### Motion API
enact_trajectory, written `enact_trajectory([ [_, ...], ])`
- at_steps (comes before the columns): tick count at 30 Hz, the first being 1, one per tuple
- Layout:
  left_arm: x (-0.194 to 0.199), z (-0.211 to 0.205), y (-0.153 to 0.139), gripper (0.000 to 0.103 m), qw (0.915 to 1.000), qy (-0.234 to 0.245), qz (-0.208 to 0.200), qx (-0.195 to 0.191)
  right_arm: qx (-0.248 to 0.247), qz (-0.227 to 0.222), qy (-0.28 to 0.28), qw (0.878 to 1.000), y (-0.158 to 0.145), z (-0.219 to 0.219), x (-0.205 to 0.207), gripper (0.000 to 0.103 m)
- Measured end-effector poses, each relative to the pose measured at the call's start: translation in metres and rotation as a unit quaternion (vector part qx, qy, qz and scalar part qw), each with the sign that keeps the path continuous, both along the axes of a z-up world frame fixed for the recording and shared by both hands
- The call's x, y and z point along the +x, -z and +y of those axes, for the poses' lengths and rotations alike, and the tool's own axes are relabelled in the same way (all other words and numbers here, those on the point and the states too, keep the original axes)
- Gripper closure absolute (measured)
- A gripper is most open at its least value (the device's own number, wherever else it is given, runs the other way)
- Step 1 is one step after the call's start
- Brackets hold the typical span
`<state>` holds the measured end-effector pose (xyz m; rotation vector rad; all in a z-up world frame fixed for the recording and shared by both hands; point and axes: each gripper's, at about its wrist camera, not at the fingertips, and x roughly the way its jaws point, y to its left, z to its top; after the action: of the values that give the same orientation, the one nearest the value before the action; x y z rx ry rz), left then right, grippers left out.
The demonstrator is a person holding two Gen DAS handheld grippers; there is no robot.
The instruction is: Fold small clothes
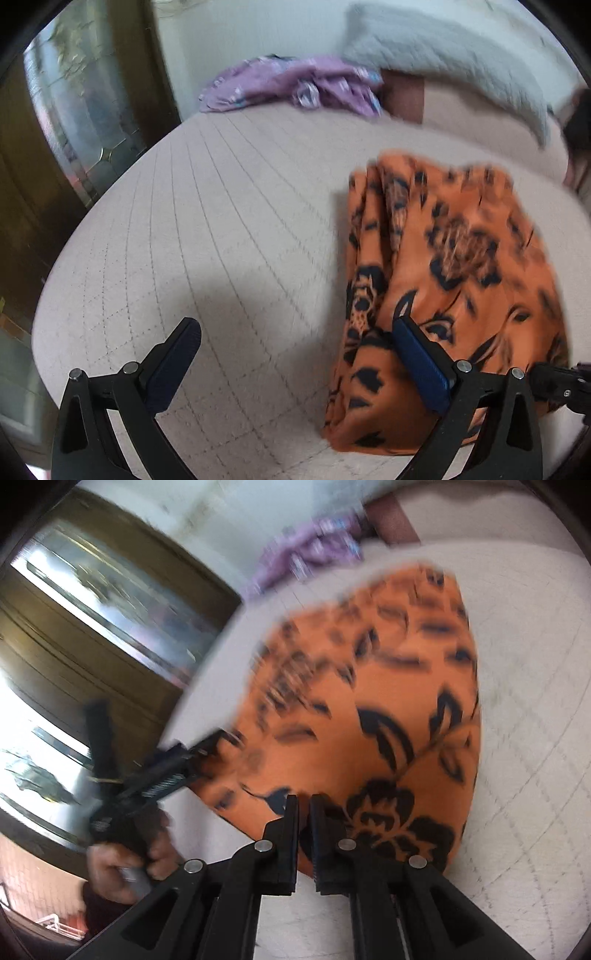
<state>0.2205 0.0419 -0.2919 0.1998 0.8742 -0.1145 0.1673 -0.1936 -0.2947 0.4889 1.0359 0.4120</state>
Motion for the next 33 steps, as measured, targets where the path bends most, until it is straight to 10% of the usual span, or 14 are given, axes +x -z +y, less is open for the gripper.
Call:
enact_trajectory([
  [8,0.005,0.012,-0.014,0.0,0.9977,-0.002,0.0,-0.067,0.043,-0.002,0.02,0.999,-0.008,-0.021,0.002,0.097],
  [19,0.006,-0.009,-0.031,0.0,0.9967,0.021,-0.054,-0.055,0.045,-0.064,0.121,0.99,-0.033,-0.066,0.001,0.094],
  [21,0.012,-0.016,-0.032,0.0,0.9965,0.022,-0.055,-0.059,0.053,-0.064,0.142,0.986,-0.033,-0.075,0.001,0.079],
  [23,0.007,-0.012,-0.034,0.0,0.9963,0.023,-0.056,-0.061,0.062,-0.073,0.171,0.981,-0.033,-0.082,-0.002,0.014],
  [33,0.007,-0.023,-0.032,0.0,0.9968,0.027,-0.048,-0.057,0.084,-0.065,0.202,0.974,-0.027,-0.101,0.0,0.012],
])
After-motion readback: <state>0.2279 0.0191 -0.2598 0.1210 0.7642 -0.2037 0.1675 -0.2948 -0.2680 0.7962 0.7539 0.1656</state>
